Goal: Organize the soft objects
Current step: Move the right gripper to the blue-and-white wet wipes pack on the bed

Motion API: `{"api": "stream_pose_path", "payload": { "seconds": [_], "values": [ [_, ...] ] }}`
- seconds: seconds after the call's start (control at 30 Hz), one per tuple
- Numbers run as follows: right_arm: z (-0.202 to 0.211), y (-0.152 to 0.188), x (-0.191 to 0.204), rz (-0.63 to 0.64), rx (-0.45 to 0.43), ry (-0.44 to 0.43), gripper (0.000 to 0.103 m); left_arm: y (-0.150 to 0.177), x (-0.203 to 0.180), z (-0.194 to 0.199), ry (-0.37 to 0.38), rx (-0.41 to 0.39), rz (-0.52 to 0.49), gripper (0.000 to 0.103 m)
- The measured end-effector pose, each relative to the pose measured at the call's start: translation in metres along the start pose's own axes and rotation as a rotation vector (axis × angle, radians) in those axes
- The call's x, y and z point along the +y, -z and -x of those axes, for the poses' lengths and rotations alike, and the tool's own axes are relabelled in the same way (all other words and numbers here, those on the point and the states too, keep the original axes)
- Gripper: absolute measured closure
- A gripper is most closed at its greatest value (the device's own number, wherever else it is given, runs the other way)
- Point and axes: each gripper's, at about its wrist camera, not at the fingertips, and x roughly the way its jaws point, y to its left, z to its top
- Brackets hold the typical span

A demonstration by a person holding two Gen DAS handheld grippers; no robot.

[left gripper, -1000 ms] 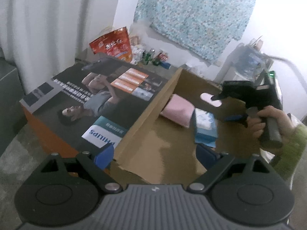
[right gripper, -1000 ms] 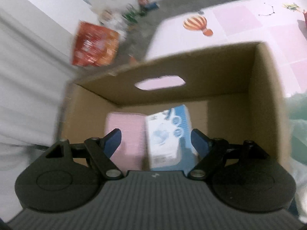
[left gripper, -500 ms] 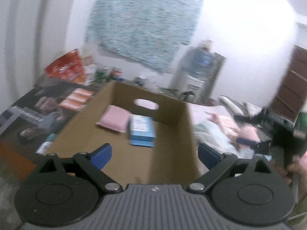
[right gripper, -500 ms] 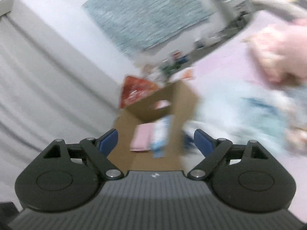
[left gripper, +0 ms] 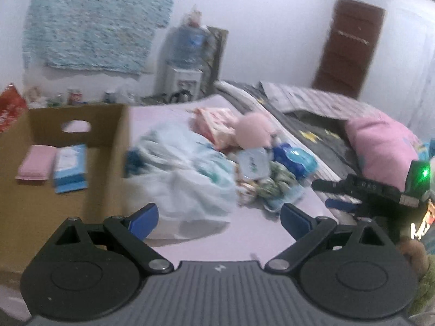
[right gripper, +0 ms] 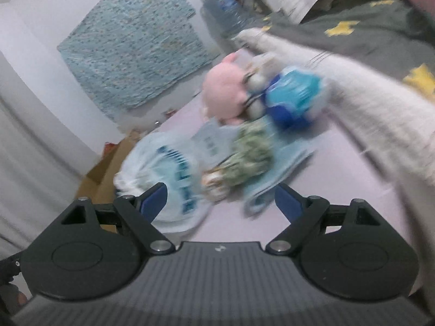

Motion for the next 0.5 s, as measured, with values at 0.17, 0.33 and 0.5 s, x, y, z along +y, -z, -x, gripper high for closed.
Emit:
{"api": "stream_pose_path", "payload": {
  "seconds": [0.17, 0.33, 0.5],
  "values": [
    [0.002, -0.022, -0.035, 0.036, -0.062, 0.049, 0.017, 0.0, -0.036, -0.041, 0.01, 0.03, -0.067, 0.006],
    [-0.018, -0.05, -0.059, 0.077, -0.068, 0.089, 0.018, 0.001, -0.055, -0.074, -0.009, 0.071, -0.094, 0.007],
    [-0.048, -0.08, -0.067, 0.088, -0.048, 0.115, 0.02, 0.006, -0.064, -0.1, -0.025, 0.111, -0.109, 0.015]
  ]
}}
